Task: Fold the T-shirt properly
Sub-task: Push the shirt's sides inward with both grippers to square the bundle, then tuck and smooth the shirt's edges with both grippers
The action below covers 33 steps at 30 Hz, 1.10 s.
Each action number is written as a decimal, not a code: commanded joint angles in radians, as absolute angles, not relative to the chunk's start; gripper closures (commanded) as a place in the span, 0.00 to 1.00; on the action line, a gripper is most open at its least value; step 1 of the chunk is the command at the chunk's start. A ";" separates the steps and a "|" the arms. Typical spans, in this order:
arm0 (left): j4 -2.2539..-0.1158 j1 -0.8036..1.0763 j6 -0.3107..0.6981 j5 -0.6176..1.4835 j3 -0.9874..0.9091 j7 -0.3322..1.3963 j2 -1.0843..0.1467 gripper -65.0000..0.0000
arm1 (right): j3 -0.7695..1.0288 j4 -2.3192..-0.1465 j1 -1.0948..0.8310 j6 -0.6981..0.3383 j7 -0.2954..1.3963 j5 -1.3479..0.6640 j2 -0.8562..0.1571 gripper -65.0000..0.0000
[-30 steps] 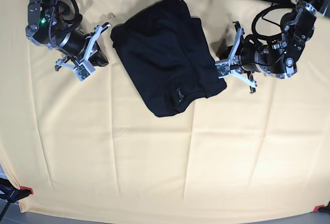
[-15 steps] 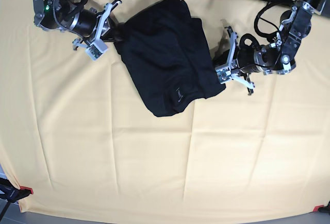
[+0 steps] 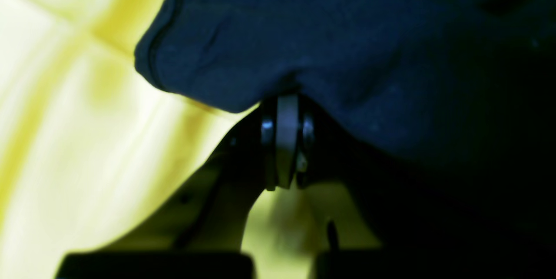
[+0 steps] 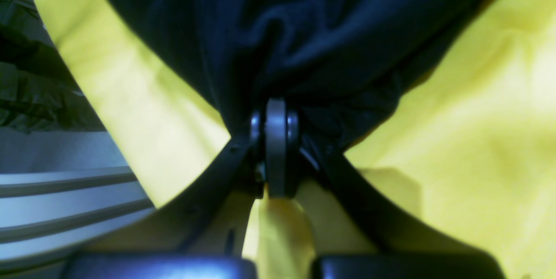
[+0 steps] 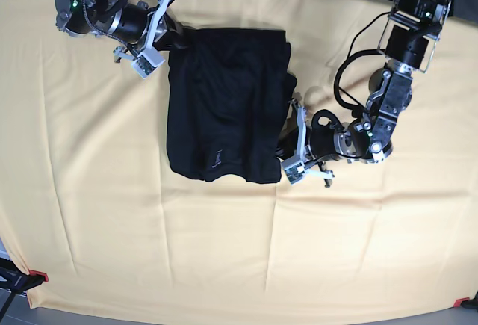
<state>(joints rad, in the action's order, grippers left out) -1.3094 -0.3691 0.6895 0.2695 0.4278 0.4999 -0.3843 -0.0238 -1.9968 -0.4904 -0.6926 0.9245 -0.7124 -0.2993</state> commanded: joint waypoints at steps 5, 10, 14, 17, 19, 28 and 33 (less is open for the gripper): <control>-1.344 -0.468 0.679 0.238 0.450 0.653 -0.389 1.00 | 0.014 -2.049 -0.482 -0.616 0.893 -0.618 -0.308 1.00; -1.444 -0.535 0.598 0.435 0.448 0.883 -0.467 1.00 | 0.102 -2.075 -0.482 -0.509 0.846 -0.590 -0.307 1.00; -1.562 -0.529 0.600 0.650 0.448 0.900 -0.556 1.00 | 0.158 -2.092 -0.481 -0.512 0.800 -0.625 -0.307 1.00; -1.621 -0.529 0.660 0.813 0.447 0.970 -0.585 1.00 | 0.178 -2.101 -0.482 -0.651 0.814 -0.760 -0.307 1.00; -1.639 -0.523 0.698 0.942 0.447 1.044 -0.587 1.00 | 0.171 -2.101 -0.482 -0.698 0.861 -0.876 -0.302 1.00; -1.621 -0.392 0.698 0.904 0.447 0.949 -0.523 1.00 | 0.160 -2.090 -0.482 -0.698 0.921 -0.937 -0.225 1.00; -1.577 -0.334 0.698 0.622 0.447 0.789 -0.496 1.00 | 0.105 -2.045 -0.485 -0.698 0.934 -0.832 -0.216 1.00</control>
